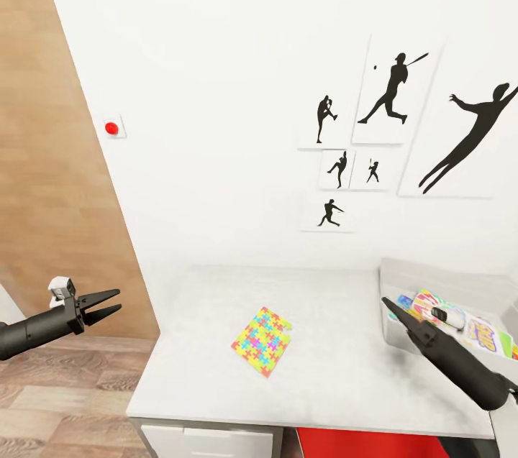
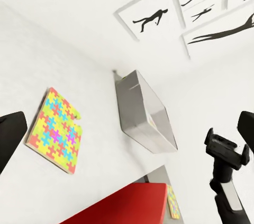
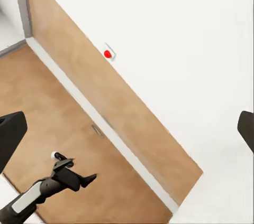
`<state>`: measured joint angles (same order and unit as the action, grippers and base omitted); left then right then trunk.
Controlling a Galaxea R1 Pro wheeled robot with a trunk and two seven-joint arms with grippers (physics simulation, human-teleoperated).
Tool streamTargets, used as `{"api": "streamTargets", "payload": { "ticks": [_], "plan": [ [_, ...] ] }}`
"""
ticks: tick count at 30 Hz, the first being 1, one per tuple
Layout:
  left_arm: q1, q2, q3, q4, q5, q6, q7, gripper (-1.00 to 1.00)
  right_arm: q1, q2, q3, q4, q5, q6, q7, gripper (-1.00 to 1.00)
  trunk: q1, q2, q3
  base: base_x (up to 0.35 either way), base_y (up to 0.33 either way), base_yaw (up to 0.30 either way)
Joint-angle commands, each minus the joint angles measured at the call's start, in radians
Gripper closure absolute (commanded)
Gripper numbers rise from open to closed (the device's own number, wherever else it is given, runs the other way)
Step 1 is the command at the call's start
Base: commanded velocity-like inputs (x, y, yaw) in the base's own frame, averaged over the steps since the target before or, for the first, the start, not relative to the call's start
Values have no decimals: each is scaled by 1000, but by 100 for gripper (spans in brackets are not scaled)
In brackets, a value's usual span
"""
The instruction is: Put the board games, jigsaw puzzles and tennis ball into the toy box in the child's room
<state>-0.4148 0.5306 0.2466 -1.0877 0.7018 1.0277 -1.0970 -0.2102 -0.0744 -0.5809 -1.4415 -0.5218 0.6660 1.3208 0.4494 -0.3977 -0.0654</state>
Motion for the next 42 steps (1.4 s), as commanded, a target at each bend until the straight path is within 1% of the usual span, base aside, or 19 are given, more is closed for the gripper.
{"api": "streamTargets", "payload": {
  "ticks": [1,2,3,4,5,6,7,8,9,10,11,12,13,14,16,20,23,27,42],
  "plan": [
    [-1,0,0,0,0,4,-3,-100,-7,-3,32,0,1,29,-71,-100,1,-2,-2,0,0,0],
    [-1,0,0,0,0,4,-3,-100,-14,-4,48,-1,3,44,-110,-100,1,-2,-2,0,0,0],
    [-1,-1,-1,0,0,4,-3,-100,-44,-2,80,-1,5,84,-193,-100,1,-2,-2,0,0,0],
    [-1,-1,-1,0,0,5,-3,-100,-64,-1,96,-1,6,107,-237,-100,1,-2,-2,0,0,0],
    [-1,-1,-1,0,1,5,-3,-100,-113,1,130,2,5,152,-329,-100,1,-2,-2,0,0,0],
    [-1,-1,-1,0,1,5,-3,-100,-139,2,149,4,5,174,-377,-100,1,-2,-2,0,0,0],
    [-1,-1,-1,0,1,5,-3,-100,-193,5,189,11,5,211,-476,-100,1,-2,-2,0,0,0],
    [-1,-1,-1,0,1,5,-3,-100,-220,7,211,18,4,225,-526,-100,1,-2,-2,0,0,0],
    [-1,-1,0,0,1,4,-3,-100,-274,14,256,41,2,247,-625,-100,1,-2,-2,0,0,0],
    [-1,-1,0,0,1,4,-3,-100,-300,20,277,54,1,256,-675,-100,1,-2,-2,0,0,0],
    [-1,-1,0,0,1,4,-3,-100,-350,36,316,87,1,269,-771,-100,1,-2,-2,0,11,0],
    [-1,-1,0,0,1,5,-3,-100,-374,46,333,106,1,274,-817,-100,1,-2,-2,0,35,0],
    [-1,0,0,0,1,5,-3,-100,-418,66,362,148,4,280,-910,-100,1,-2,-2,0,106,0],
    [-1,0,0,0,0,5,-3,-100,-439,77,373,172,5,283,-956,-100,1,-2,-2,0,139,0],
    [-1,0,0,0,0,5,-3,-100,-514,117,402,291,7,287,-1143,-100,1,-2,-2,0,190,0],
    [-1,0,1,0,-1,5,-3,-100,-598,142,415,454,3,283,-1333,-100,1,-2,-2,0,116,0],
    [-1,1,2,0,-1,5,-3,-100,-631,150,420,533,1,267,-1399,-100,1,-2,-2,0,43,0],
    [-1,1,2,0,-1,5,-3,-100,-649,150,425,577,5,229,-1433,-100,1,-2,-2,0,101,0],
    [3,29,6,2,-1,5,-3,-100,-655,139,429,596,13,211,-1445,-100,1,-2,-2,11,170,0]
  ]
}}
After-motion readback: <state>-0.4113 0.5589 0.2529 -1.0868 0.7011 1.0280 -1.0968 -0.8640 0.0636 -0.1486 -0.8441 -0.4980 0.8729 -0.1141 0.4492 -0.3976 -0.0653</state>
